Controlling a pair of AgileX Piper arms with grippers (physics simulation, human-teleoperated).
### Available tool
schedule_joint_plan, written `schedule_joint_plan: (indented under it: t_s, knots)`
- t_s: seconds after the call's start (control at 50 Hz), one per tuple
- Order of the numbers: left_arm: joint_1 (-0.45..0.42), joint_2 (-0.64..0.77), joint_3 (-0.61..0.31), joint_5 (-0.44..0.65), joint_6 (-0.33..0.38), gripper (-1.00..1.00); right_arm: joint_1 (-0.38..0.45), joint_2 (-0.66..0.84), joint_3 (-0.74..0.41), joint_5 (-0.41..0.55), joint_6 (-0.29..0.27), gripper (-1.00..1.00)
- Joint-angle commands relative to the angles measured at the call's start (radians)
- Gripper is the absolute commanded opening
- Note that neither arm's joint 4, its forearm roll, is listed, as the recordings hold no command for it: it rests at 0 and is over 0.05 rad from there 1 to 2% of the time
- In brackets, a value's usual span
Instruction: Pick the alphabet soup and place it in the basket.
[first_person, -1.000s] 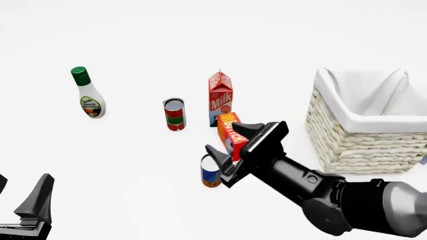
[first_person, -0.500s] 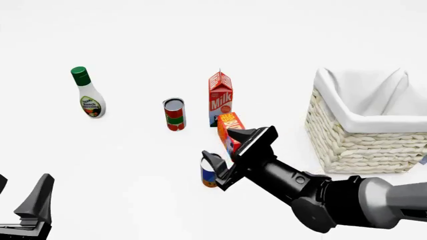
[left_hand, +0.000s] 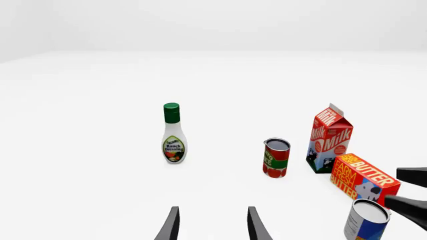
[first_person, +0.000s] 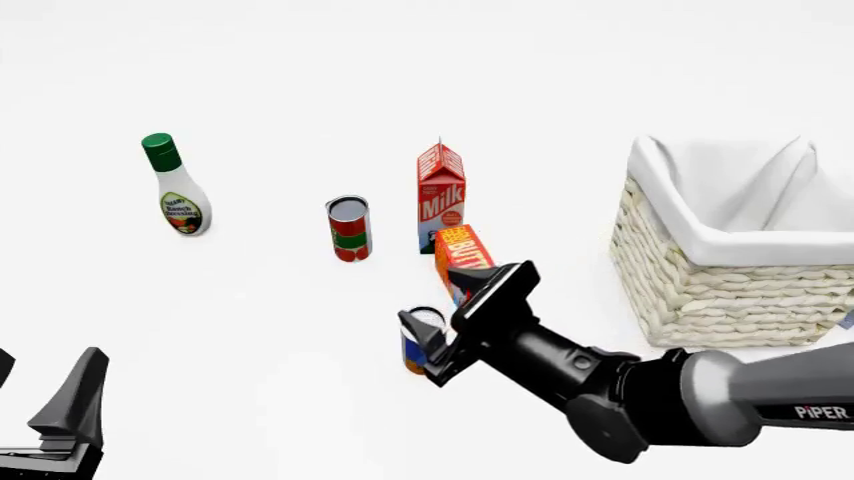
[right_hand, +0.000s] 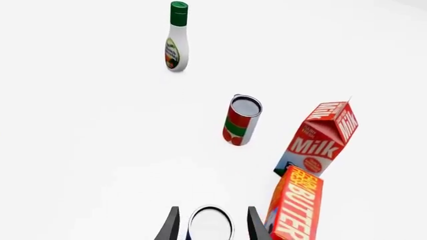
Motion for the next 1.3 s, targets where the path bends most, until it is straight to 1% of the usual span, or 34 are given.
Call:
schedule_joint_plan:
  t_s: [0.02,0.72,1.3]
  knots:
    - [0.000,0.000,0.000,0.000,0.000,1.00,-0.003,0.038,-0.007,-0.017,0.004,1.00]
    - [0.000,0.000,0.000,0.000,0.000,1.00,-0.014,0.146,-0.023,-0.066,0.019,1.00]
    - [0.000,0.000,0.000,0.000,0.000,1.00,-0.013,0.230,-0.057,-0.079,0.033,1.00]
